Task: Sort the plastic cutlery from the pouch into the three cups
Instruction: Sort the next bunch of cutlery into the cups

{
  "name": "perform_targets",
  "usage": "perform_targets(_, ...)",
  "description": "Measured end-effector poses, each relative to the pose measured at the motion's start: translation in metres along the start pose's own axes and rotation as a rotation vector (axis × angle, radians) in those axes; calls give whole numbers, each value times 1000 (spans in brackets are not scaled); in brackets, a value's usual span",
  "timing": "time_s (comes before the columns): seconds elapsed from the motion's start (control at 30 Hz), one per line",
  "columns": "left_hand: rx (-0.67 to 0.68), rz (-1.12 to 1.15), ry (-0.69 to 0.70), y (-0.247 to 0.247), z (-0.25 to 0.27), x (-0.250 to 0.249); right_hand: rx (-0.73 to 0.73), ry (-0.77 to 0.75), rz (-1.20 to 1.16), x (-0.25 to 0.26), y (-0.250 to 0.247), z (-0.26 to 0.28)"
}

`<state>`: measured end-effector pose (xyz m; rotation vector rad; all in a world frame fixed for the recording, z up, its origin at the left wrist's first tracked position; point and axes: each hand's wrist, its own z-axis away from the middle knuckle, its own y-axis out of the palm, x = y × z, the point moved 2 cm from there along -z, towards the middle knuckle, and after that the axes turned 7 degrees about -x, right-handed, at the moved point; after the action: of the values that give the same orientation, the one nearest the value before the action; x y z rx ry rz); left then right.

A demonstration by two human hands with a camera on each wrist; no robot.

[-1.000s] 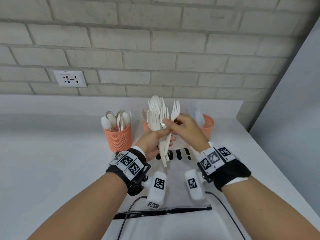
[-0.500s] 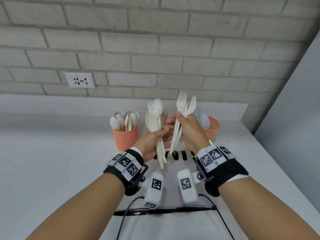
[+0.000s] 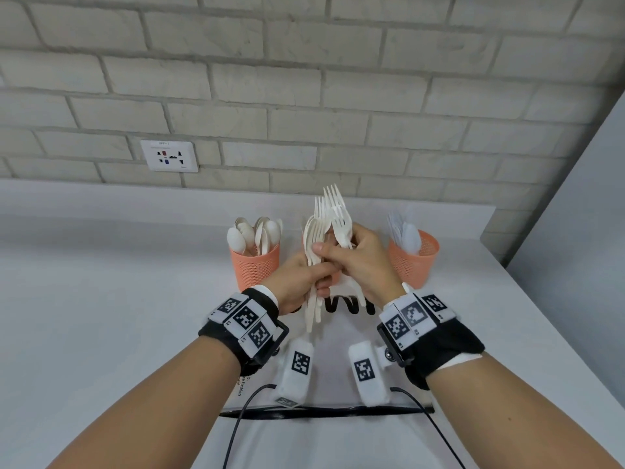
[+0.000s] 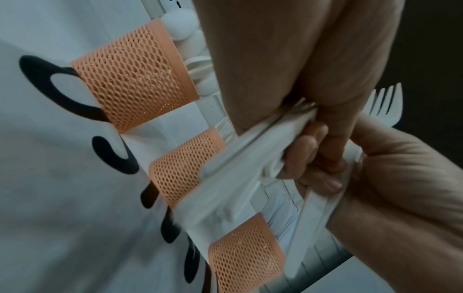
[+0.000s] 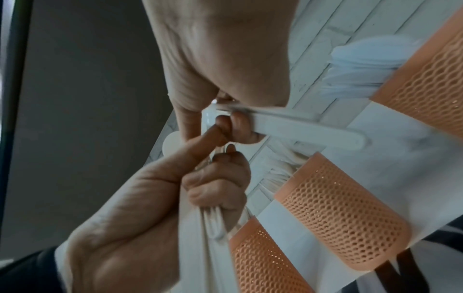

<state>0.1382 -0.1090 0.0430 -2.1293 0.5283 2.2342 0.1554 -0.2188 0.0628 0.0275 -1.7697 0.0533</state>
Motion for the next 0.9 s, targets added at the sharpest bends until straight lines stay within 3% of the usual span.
perform_targets(0.17, 48, 6, 28, -4, 6, -2, 8, 58, -83, 3, 5, 0)
perform_targets(0.3, 10, 81, -40, -7, 6, -3, -4, 96, -142, -2, 6, -2)
perform_targets(0.43, -34, -33, -51, -6, 5, -2, -60, 59, -176, 2, 10, -2)
perform_targets(0.6, -141, 95, -38, -8, 3, -4, -127, 67, -203, -5, 8, -9)
perform_targets(0.77, -317, 55, -27, -15, -1, -4, -86, 22, -81, -8, 10, -7)
perform_targets(0.9, -400, 97, 25, -17, -4, -4, -137, -22, 18, -8, 10, -4)
